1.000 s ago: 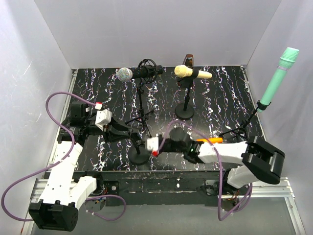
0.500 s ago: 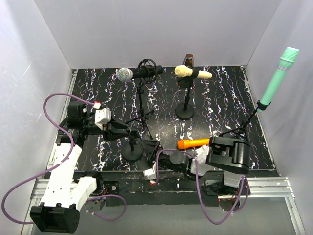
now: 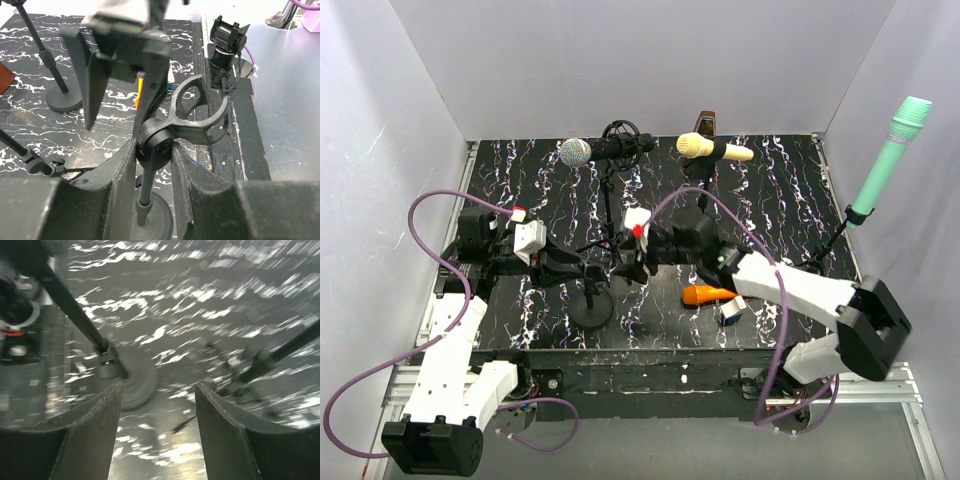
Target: Remove the microphone from the stand
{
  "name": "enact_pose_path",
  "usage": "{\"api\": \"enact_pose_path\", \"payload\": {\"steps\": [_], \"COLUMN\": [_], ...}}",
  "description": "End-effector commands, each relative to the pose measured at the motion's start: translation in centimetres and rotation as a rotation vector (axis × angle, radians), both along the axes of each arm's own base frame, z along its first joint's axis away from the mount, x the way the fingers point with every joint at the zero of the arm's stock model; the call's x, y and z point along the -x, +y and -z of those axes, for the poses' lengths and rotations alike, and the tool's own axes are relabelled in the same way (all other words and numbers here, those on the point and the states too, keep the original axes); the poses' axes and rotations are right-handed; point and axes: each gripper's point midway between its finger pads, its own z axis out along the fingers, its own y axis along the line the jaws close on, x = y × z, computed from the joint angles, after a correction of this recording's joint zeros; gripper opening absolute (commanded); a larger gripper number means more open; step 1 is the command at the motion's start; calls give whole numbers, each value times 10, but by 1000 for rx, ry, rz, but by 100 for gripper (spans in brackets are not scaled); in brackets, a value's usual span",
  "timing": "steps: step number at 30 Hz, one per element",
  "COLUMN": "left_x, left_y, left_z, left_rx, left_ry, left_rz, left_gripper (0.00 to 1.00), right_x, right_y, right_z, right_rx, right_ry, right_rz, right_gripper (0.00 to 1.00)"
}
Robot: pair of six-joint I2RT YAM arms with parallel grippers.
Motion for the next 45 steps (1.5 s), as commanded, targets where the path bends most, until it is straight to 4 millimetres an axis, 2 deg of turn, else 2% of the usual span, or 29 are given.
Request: {"api": "enact_pose_path", "payload": {"steps": [1,6,10,14,16,19,23,29,33,41,45], "left_x": [3,2,1,3,4,6,7,8,6,8,7], "left_y": [1,2,1,1,1,0,0,0,0,0,1], "left_z": [1,1,3,1,0,0,0,-2,-2,-2,-2], "left_rx": [10,10,11,16,20,25,28,31,29,32,32], "left_ry": [46,59,65,70,70,78,87,92,85,90,89], "left_rz": [0,-5,-4,3,6,11,15,16,14,18,16], "left_gripper": [0,0,0,0,0,0,0,0,0,0,0], "right_x": [68,67,67,55,43,27,14,5,7,28,32], "right_y": [-14,0,7,6,5,6,14,21,23,36,39], "right_z": [55,67,62,58,55,50,54,62,64,53,51], "right_rx": [218,245,214,157,107,37,14,21,34,45,42], "right_ry": [804,958,1118,1272,1315,1339,1350,1374,1383,1400,1398], "right_rz": [-171,-197,-276,-295,-279,-243,-183,-121,-125,-244,-269], "right_gripper": [65,63,63,64,65,65,65,62,54,52,47]}}
